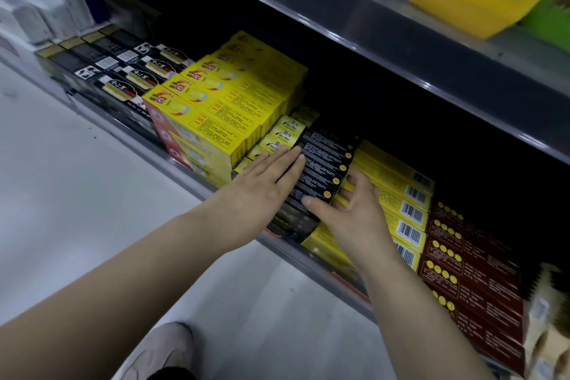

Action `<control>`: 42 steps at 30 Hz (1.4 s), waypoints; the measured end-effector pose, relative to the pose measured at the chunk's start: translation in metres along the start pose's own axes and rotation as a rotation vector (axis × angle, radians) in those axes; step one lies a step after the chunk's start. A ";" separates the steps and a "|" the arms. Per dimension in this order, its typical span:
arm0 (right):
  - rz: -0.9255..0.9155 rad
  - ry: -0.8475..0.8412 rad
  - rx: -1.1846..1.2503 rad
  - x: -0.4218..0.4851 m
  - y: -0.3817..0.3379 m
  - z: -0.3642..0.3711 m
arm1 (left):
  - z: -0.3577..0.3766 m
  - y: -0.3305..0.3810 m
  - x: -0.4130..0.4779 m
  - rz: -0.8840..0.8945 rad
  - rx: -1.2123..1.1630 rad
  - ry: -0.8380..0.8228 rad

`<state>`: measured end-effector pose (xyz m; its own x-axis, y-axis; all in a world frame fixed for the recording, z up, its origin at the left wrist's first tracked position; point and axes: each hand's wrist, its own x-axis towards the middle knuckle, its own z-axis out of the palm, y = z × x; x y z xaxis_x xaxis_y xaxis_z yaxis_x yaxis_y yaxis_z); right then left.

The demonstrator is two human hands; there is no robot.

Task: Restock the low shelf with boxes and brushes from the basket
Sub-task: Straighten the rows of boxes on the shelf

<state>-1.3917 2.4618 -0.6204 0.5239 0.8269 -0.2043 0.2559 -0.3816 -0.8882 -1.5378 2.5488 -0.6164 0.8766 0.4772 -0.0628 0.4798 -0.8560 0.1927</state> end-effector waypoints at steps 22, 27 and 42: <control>-0.191 -0.115 -0.311 0.023 -0.077 0.095 | -0.037 -0.141 -0.032 -0.568 -0.732 0.311; -0.164 -0.111 -0.208 0.020 -0.079 0.093 | -0.042 -0.144 -0.032 -0.566 -0.793 0.297; -0.120 -0.127 0.088 0.034 -0.067 0.095 | -0.048 -0.160 -0.004 -0.573 -1.101 0.400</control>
<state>-1.4686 2.5546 -0.6074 0.3857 0.9119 -0.1404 0.2357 -0.2445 -0.9406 -1.6197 2.6939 -0.5999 0.3953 0.9069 -0.1461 0.3292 0.0086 0.9442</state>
